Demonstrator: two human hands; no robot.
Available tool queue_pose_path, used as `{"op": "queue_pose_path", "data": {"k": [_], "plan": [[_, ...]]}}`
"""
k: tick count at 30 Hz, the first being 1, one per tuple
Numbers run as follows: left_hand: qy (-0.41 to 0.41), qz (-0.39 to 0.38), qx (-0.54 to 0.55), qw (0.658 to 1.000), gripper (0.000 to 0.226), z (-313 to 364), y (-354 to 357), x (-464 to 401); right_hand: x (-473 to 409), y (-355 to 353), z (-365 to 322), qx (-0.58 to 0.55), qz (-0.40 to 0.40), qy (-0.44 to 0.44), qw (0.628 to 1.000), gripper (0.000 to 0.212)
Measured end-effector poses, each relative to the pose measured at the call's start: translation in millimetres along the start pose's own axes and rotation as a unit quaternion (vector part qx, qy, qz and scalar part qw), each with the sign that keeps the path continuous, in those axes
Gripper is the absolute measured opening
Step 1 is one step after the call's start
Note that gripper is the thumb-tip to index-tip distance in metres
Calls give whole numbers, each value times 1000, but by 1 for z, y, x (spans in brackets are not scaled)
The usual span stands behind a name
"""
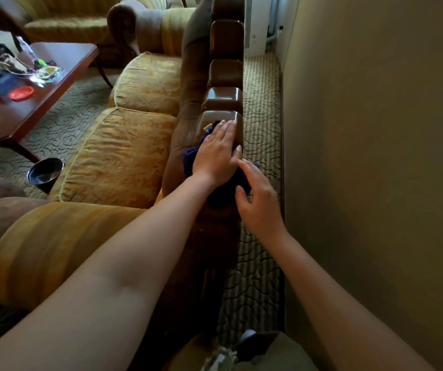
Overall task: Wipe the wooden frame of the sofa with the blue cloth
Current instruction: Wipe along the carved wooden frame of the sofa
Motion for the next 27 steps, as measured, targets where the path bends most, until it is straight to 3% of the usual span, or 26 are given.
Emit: {"op": "queue_pose_path", "data": {"k": [2,4,6,8,9,11,13,14,16,18,20,23,27], "plan": [[-66,-68,152,984,53,3,-9,-15,-11,12,-7,-24,-18,29,999,58],[-174,-113,403,891,49,3,-20,-15,-21,22,-8,-27,-21,78,996,63],[-229,-141,557,786,47,2,-29,-6,-29,30,-5,-11,-18,118,993,70],[-231,-171,587,756,41,1,-35,2,-34,39,-2,21,-12,133,991,73],[-220,-166,573,772,36,-1,-37,2,-34,43,1,53,-8,134,990,71],[-162,-83,478,859,25,-5,-44,-4,-28,49,5,132,29,121,983,64],[-28,44,305,951,24,-15,-51,-9,-16,50,8,132,105,114,979,55],[62,65,214,973,27,-19,-52,-7,-7,52,10,96,140,130,977,52],[246,5,68,967,35,-24,-42,1,12,57,18,16,191,186,964,49],[355,-61,6,933,40,-33,-25,11,35,63,29,-27,233,249,939,51],[369,-85,7,925,46,-39,-13,18,60,71,39,-63,264,320,908,50],[343,-59,45,936,53,-42,-9,19,81,83,47,-57,307,386,868,44],[387,-46,-10,921,50,-42,-9,20,85,110,18,17,360,344,867,49]]}}
Point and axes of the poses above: each hand's wrist, its own x-axis away from the middle knuckle, its own y-axis out of the palm, z = x × y, the point moved 3 cm from there along -x, towards the middle knuckle, and after that the axes turned 6 degrees about z, right-handed, at the moved point
